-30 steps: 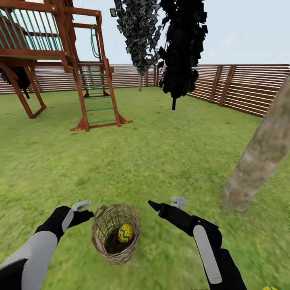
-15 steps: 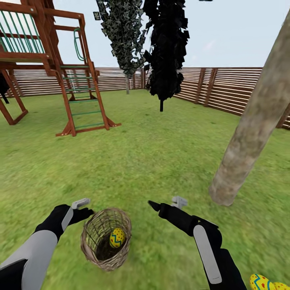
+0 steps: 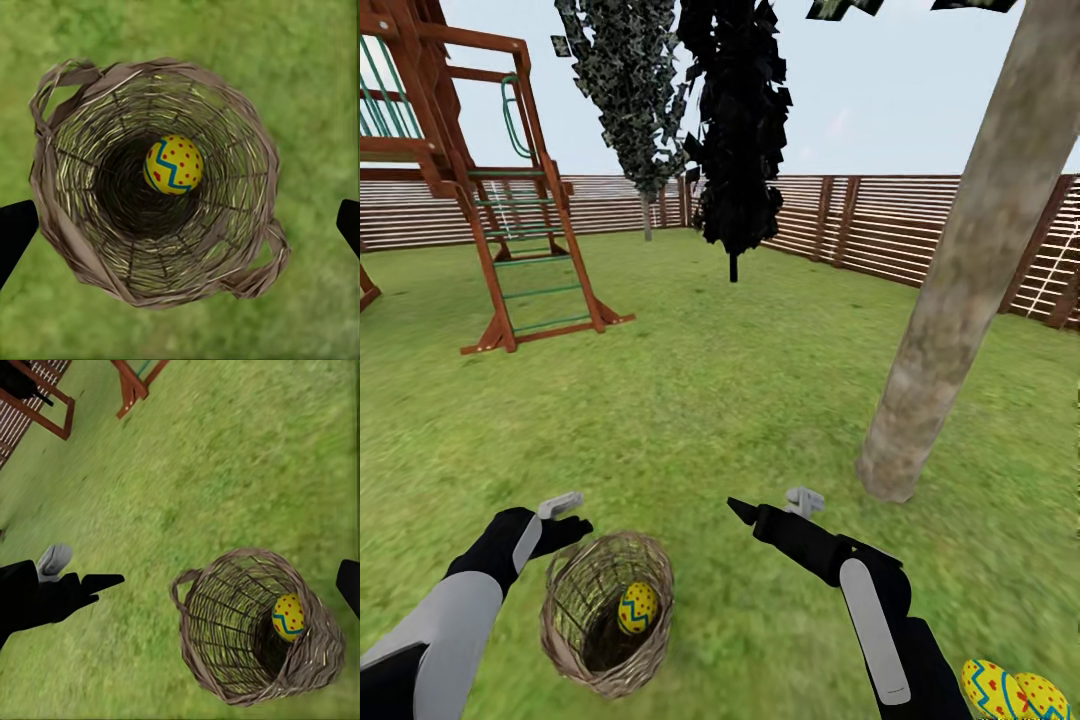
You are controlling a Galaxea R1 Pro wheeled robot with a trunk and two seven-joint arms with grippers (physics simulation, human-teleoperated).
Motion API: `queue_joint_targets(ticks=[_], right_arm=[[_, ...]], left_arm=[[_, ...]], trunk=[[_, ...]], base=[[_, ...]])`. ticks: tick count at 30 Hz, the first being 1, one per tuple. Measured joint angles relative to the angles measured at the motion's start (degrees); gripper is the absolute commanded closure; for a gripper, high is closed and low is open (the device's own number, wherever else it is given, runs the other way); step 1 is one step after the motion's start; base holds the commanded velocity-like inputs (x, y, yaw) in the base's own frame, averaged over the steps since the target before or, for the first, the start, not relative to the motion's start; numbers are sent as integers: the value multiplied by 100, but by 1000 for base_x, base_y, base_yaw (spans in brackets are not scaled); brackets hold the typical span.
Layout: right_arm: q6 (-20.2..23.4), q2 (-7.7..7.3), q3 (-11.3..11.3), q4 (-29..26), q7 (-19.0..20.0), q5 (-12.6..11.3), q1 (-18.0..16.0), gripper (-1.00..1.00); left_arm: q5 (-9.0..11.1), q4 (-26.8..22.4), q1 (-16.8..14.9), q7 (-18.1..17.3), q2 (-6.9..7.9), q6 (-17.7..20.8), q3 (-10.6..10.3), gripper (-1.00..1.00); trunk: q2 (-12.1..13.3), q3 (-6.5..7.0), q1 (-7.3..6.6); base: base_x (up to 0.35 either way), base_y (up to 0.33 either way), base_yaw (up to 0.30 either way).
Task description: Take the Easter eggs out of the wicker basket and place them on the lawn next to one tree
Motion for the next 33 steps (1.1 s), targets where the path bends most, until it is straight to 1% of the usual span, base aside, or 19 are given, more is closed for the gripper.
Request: queue_joint_targets(ticks=[5, 23, 33], right_arm=[[-1, 0, -2, 3, -1, 5, 0, -100], [-1, 0, -2, 2, -1, 2, 0, -100], [0, 0, 6, 2, -1, 1, 0, -100]], left_arm=[[-1, -2, 1, 1, 1, 3, 2, -100], [-1, -2, -2, 0, 0, 1, 1, -100], [2, -1, -2, 0, 0, 0, 1, -100]], trunk=[[0, 11, -1], [0, 12, -1], [0, 16, 1]], base=[[65, 180, -37], [80, 104, -1], [-41, 89, -20]])
